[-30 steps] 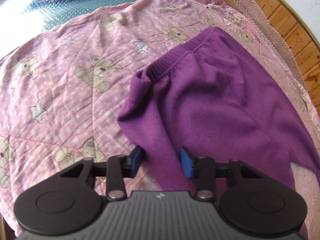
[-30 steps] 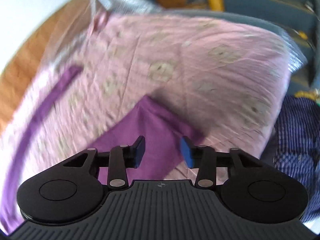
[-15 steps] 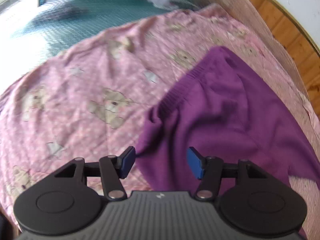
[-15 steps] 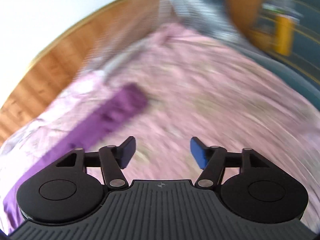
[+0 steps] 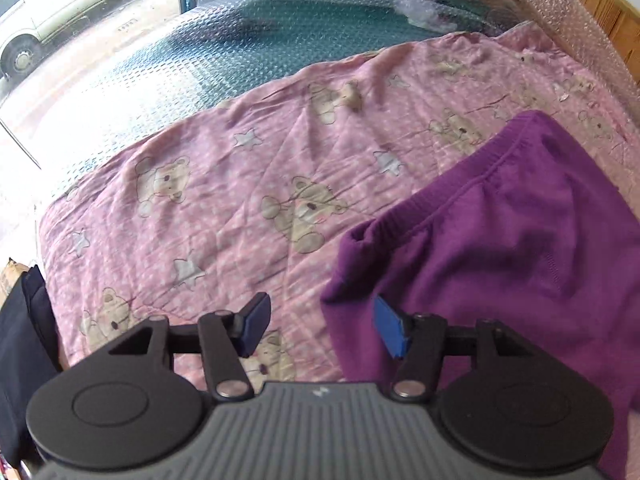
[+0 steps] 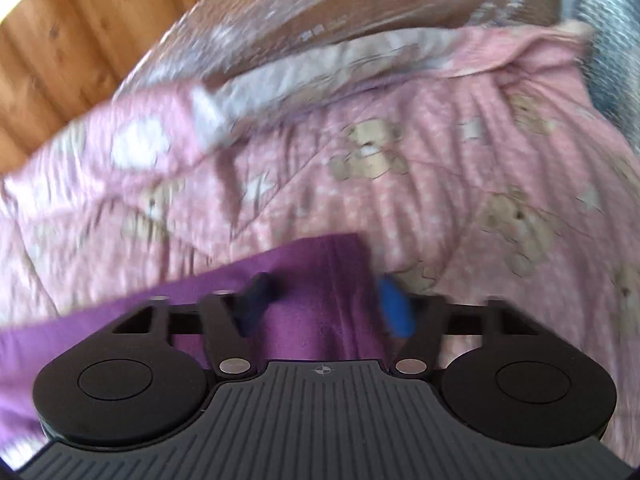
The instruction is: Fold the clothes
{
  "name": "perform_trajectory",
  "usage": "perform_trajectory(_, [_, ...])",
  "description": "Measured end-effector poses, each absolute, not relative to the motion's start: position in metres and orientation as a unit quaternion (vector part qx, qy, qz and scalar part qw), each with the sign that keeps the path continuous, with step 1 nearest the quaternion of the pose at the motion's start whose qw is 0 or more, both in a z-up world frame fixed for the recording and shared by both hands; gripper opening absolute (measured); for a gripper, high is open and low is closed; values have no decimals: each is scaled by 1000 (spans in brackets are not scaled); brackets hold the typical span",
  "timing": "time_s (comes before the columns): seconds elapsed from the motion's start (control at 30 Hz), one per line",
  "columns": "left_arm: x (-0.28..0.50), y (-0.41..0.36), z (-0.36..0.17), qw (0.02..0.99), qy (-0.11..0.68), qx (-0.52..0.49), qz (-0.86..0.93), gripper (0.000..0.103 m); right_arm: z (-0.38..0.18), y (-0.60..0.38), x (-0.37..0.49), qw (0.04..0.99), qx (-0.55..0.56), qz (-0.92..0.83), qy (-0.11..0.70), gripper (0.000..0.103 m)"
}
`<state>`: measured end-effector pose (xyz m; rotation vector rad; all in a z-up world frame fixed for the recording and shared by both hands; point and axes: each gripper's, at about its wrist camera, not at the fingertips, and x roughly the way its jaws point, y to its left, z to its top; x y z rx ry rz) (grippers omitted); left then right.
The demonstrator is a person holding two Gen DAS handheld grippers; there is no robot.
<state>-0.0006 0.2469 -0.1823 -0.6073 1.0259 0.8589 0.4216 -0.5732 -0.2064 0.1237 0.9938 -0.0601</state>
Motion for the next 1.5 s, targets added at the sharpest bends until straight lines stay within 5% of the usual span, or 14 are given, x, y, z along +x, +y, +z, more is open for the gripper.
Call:
perform_trajectory(0.03, [10,243,-177,749,460,-289,380,58,-199,-571,412,886,49,-17,461,1])
perform_trajectory(0.27, [128,181,-153,794,439,-352,232,60,-135,-558,282,938,-58,79,333,1])
perform_trajectory(0.4, [197,125,-162,800,452,-367,146,63,-144,-557,181,913,-139,123,362,1])
perform_trajectory(0.7, [313,32,-221,776,533,-327,83,64,-186,-572,106,910,-45,60,408,2])
perform_trajectory(1.13, [291,99,-243,742,495,-416,176,67,-193,-598,109,913,67,8,402,5])
perform_trajectory(1.2, [306,108,-238,748,491,-414,169,47,-195,-597,106,912,55,8,407,5])
perform_trajectory(1.23, [309,111,-237,750,490,-415,158,6,-195,-597,104,912,48,6,408,5])
perform_trajectory(1.4, [257,113,-207,775,495,-376,113,3,-189,-603,86,908,55,-31,415,9])
perform_trajectory(1.47, [214,118,-205,769,504,-377,113,3,-188,-612,71,897,107,-68,423,35])
perform_trajectory(1.5, [193,123,-206,767,504,-380,117,3,-189,-615,62,889,146,-81,427,36])
